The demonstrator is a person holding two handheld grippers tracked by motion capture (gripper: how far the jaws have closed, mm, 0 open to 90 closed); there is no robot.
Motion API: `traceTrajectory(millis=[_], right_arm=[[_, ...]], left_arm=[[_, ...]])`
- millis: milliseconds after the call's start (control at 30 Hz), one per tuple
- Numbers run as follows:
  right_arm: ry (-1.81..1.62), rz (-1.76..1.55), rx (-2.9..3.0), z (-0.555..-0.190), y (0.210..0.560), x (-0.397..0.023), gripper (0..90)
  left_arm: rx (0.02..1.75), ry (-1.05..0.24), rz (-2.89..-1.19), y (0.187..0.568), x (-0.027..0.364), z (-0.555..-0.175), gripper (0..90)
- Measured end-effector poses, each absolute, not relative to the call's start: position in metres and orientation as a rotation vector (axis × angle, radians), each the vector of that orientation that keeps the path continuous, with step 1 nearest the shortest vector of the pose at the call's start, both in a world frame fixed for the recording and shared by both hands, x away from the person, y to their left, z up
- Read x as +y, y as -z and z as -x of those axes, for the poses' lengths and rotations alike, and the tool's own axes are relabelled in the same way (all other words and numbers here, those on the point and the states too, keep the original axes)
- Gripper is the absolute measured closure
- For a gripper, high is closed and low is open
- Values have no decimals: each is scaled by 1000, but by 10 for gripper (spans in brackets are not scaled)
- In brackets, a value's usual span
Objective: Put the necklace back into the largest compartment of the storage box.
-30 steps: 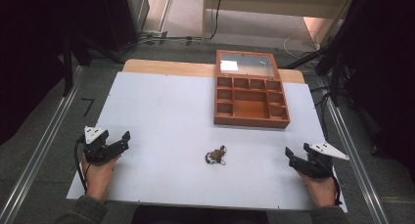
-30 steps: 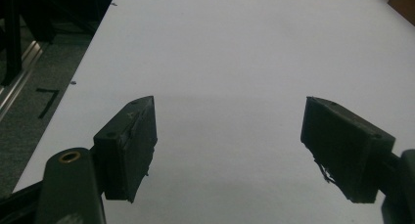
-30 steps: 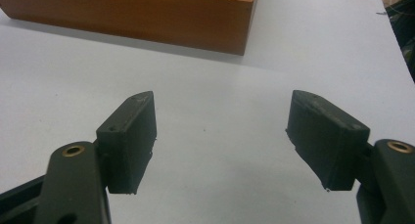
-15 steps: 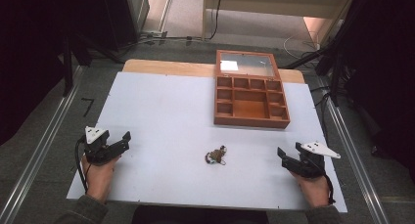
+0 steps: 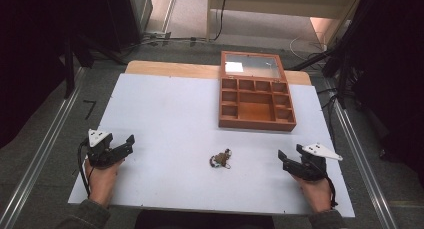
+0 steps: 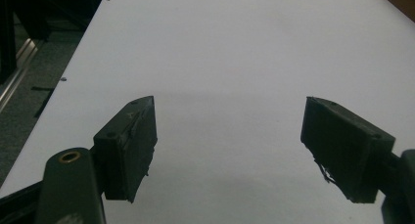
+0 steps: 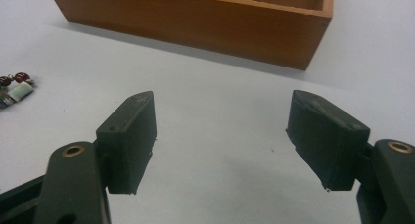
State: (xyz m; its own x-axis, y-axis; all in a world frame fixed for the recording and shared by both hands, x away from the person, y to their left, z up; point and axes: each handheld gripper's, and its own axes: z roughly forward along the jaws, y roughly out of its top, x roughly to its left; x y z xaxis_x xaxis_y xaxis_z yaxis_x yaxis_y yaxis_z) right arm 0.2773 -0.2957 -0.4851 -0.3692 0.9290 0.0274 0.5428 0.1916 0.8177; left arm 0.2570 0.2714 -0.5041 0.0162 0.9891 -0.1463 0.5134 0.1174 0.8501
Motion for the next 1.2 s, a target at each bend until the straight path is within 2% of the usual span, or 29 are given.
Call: traceTrajectory(millis=[1200], right_arm=[[-1068,-1291,2082,-284,486,-257,233]], left_arm=[[1595,-734,-1520,505,268,-258,212]])
